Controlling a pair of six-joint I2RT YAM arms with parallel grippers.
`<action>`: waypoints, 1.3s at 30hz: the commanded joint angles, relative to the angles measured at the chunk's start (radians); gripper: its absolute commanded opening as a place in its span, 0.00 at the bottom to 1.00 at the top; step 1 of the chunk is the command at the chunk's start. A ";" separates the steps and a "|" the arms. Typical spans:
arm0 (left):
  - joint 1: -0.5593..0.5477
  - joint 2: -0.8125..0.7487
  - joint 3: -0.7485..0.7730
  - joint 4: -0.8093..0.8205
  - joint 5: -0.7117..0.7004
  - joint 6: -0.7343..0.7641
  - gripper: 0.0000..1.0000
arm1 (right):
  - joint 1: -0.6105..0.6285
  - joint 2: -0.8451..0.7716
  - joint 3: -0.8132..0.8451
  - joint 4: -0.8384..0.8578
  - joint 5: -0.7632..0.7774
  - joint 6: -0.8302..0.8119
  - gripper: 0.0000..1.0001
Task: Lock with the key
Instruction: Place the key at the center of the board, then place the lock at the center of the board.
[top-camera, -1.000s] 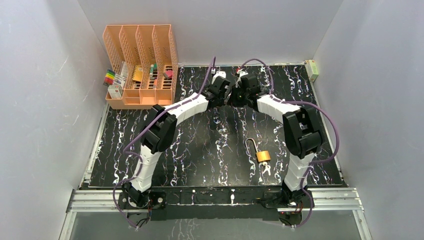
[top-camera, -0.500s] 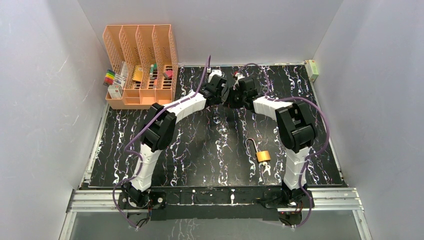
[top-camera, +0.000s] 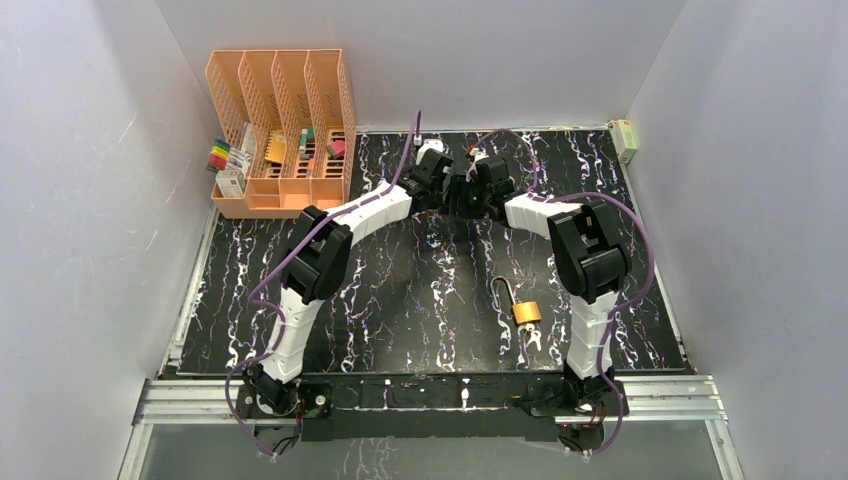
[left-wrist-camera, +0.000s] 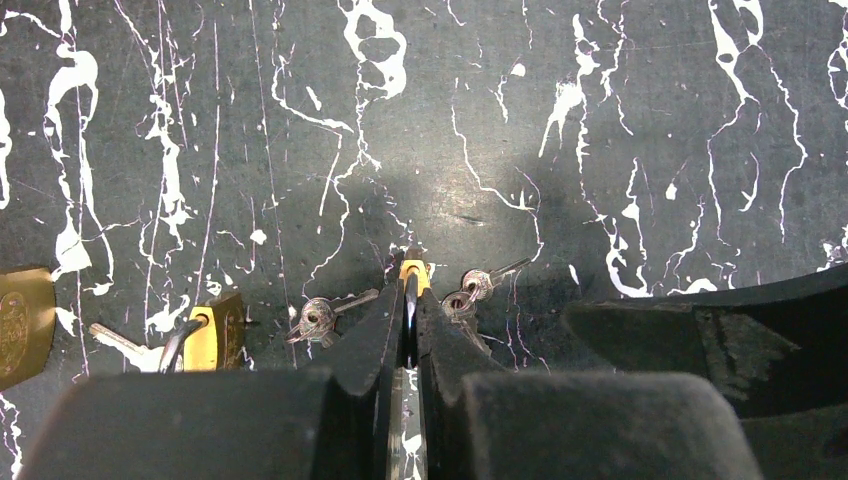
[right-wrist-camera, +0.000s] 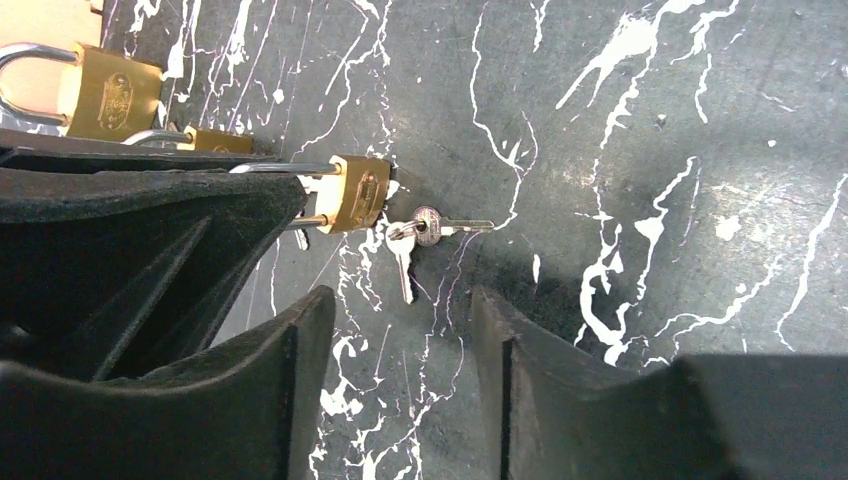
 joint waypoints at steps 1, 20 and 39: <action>0.007 -0.026 0.018 -0.097 0.032 -0.004 0.00 | -0.010 -0.092 -0.018 0.000 0.059 -0.056 0.65; 0.007 -0.023 0.116 -0.243 0.080 -0.008 0.00 | -0.035 -0.707 -0.435 -0.357 0.291 -0.074 0.99; 0.006 -0.091 0.143 -0.284 0.092 -0.010 0.66 | 0.023 -0.900 -0.636 -0.625 0.401 0.087 0.99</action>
